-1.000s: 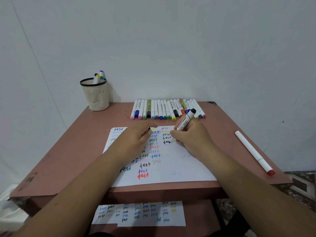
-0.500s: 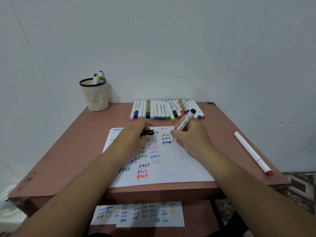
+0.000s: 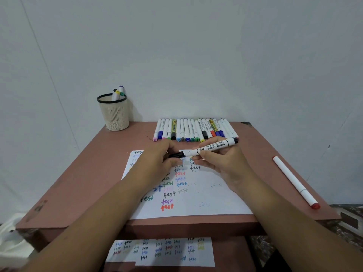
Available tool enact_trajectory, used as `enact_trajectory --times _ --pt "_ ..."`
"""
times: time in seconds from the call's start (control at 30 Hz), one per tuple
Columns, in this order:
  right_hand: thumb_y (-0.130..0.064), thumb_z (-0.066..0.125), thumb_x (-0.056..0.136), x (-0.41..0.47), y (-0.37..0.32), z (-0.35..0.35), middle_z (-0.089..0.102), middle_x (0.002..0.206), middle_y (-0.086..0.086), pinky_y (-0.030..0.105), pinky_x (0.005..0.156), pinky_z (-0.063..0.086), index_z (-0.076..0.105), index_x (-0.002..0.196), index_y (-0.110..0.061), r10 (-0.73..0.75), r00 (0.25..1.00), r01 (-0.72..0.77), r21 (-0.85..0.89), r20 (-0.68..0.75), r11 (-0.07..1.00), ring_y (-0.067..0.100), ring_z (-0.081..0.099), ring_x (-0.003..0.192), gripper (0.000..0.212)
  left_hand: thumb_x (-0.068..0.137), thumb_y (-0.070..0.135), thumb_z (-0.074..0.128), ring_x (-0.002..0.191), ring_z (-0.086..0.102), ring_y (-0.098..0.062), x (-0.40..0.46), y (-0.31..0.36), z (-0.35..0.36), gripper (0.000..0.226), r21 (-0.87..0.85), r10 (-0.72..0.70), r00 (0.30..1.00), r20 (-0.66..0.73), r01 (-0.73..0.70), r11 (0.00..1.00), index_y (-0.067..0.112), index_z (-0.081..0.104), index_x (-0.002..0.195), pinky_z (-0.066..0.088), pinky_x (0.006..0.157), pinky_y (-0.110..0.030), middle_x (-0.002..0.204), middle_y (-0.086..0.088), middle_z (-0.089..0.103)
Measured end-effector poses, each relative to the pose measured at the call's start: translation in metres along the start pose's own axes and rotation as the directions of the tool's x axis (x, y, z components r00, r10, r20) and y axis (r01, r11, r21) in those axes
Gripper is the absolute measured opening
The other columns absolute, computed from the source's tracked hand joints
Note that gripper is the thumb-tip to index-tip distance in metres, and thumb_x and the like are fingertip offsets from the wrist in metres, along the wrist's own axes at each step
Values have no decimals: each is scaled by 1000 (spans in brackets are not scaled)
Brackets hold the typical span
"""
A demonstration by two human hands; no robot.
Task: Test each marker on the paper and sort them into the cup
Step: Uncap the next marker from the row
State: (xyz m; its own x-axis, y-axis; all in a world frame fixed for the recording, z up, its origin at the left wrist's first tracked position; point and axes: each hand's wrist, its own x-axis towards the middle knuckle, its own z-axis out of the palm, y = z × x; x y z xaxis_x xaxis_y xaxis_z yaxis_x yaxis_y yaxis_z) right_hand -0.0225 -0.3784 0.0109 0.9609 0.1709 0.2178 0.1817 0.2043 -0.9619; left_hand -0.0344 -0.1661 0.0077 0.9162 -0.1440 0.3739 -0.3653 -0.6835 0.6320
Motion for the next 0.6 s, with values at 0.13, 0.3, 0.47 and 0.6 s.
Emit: enact_trajectory --times 0.13,0.3,0.47,0.6 --pt "14 72 86 0 -1 0 76 97 30 39 82 66 74 95 1 5 998 -6 6 59 1000 36 78 89 16 87 23 77 75 53 11 -1 1 0 24 -3 32 999 10 -31 999 33 57 97 38 63 -10 86 20 57" --pt "5 80 82 3 3 -1 77 98 26 50 90 62 80 98 -4 4 993 6 -82 117 997 42 76 93 19 86 14 77 84 64 1 -4 -1 3 32 -147 97 995 -5 -97 984 35 54 96 50 72 -17 86 15 64" --pt "-9 83 72 5 3 0 79 93 22 43 83 65 80 97 -5 30 993 -25 -48 111 999 32 78 83 25 90 6 71 78 68 -16 -5 -1 5 39 -200 149 985 -83 -163 966 38 48 96 57 75 -47 82 5 67" --pt "-17 85 68 9 4 -5 77 86 17 33 70 65 80 91 -6 88 995 -85 -53 53 995 25 74 77 26 90 30 73 79 64 -8 -1 5 7 27 -10 114 993 -1 -114 993 37 49 101 57 75 -44 85 13 63"
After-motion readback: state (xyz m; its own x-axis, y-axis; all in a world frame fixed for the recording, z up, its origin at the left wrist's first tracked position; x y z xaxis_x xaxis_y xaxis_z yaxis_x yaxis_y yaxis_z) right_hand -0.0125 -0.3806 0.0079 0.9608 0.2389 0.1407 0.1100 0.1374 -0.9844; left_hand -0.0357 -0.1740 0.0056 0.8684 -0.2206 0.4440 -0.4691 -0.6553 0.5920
